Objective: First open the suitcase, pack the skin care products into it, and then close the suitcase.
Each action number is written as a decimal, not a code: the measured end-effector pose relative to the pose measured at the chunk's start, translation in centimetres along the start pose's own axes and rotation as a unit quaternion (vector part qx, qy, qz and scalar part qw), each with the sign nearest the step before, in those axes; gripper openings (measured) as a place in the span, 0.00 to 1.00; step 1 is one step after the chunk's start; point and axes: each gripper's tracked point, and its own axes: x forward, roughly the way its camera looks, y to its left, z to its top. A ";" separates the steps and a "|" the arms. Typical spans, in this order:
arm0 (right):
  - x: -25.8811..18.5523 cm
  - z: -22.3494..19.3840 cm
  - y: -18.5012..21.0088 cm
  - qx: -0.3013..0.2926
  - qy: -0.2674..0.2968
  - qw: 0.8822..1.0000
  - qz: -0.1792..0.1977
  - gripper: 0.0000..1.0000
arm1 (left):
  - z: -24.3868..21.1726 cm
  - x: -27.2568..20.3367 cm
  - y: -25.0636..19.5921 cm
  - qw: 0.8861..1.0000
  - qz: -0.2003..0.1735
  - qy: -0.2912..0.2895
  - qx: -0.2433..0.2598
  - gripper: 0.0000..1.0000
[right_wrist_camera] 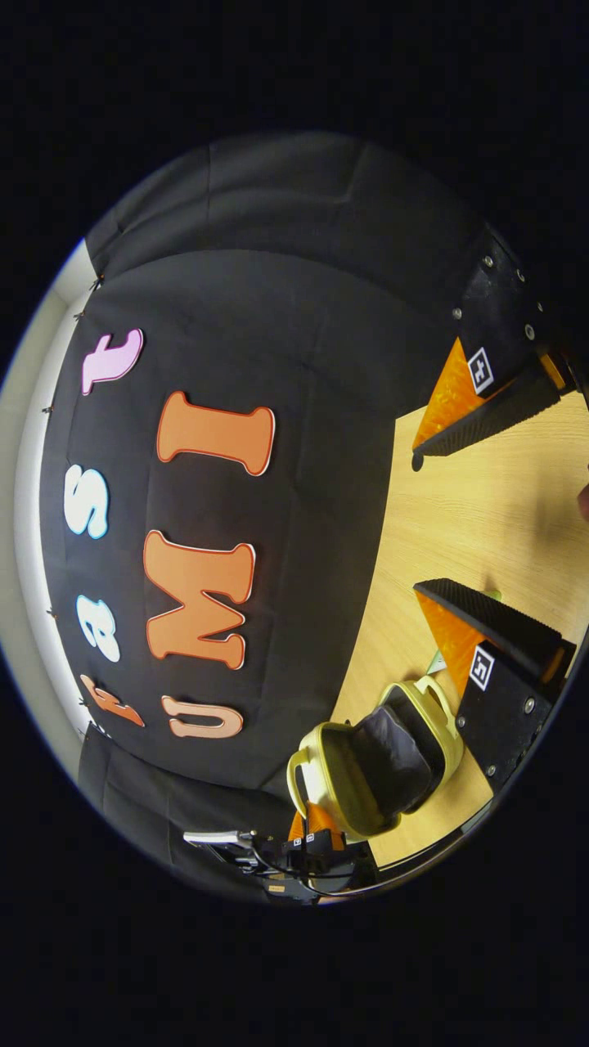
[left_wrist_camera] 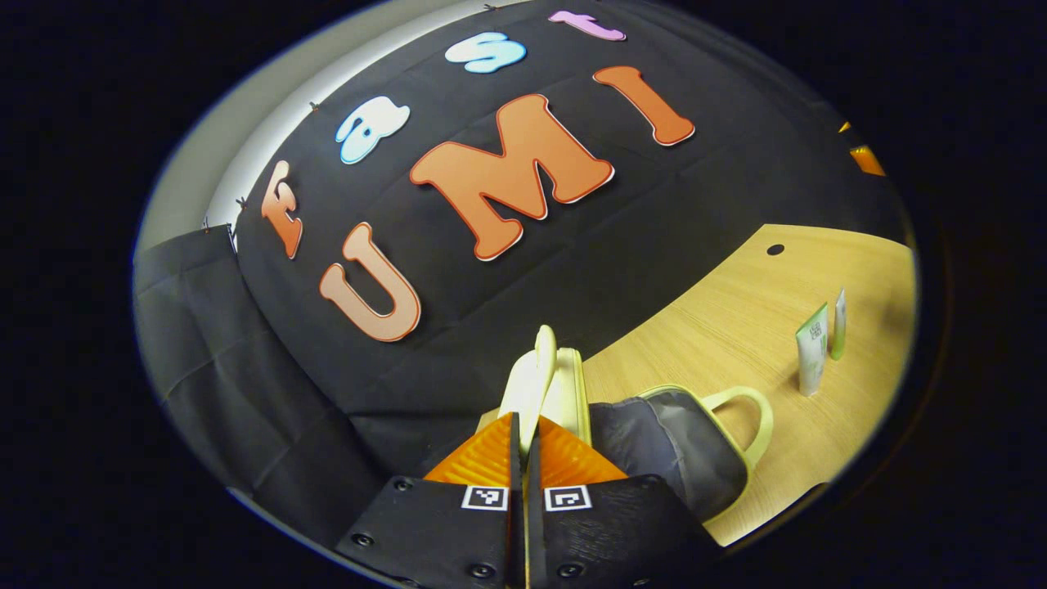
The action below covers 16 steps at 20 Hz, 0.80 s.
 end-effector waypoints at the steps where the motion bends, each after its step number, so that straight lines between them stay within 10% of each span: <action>1: 0.0 0.2 0.2 0.001 0.001 1.000 -0.010 0.95 | -0.2 0.2 0.5 1.000 -0.002 -0.006 0.002 0.02; 16: -4.3 2.8 8.6 -0.003 0.025 0.992 -0.127 0.96 | -6.2 4.4 10.8 0.997 -0.037 -0.071 -0.019 0.02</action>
